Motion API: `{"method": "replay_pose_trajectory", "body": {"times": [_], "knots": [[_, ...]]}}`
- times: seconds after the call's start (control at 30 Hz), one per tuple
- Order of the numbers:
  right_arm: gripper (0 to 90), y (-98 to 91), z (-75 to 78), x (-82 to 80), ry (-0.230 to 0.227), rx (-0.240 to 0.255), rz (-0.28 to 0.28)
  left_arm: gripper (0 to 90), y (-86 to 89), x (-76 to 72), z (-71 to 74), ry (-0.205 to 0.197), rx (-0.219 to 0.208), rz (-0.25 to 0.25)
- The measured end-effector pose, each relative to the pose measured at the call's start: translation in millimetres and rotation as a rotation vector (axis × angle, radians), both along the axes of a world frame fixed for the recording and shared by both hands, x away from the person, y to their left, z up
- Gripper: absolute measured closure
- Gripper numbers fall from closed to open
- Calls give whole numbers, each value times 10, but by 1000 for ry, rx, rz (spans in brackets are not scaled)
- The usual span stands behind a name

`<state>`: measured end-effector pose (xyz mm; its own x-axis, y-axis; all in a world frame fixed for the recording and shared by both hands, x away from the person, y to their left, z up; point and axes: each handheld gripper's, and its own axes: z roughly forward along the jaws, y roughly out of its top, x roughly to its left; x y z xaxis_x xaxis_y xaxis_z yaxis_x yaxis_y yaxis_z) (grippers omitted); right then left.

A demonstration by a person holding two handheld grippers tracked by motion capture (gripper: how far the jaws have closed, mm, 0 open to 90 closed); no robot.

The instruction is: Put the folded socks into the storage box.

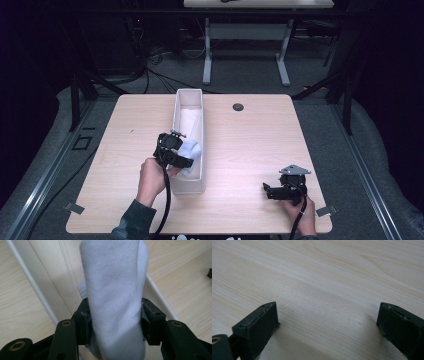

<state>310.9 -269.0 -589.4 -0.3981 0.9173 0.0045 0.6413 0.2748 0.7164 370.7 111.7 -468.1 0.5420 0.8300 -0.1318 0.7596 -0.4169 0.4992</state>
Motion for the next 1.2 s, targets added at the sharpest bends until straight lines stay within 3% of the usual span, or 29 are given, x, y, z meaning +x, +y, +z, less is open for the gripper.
{"method": "replay_pose_trajectory", "body": {"times": [0.77, 1.2], "knots": [[31, 0, 0, 0, 0, 0, 0, 458, -104, -56, -103, 12, 68, 3], [31, 0, 0, 1, 0, 0, 0, 455, -109, -119, -84, -14, 66, -5]]}}
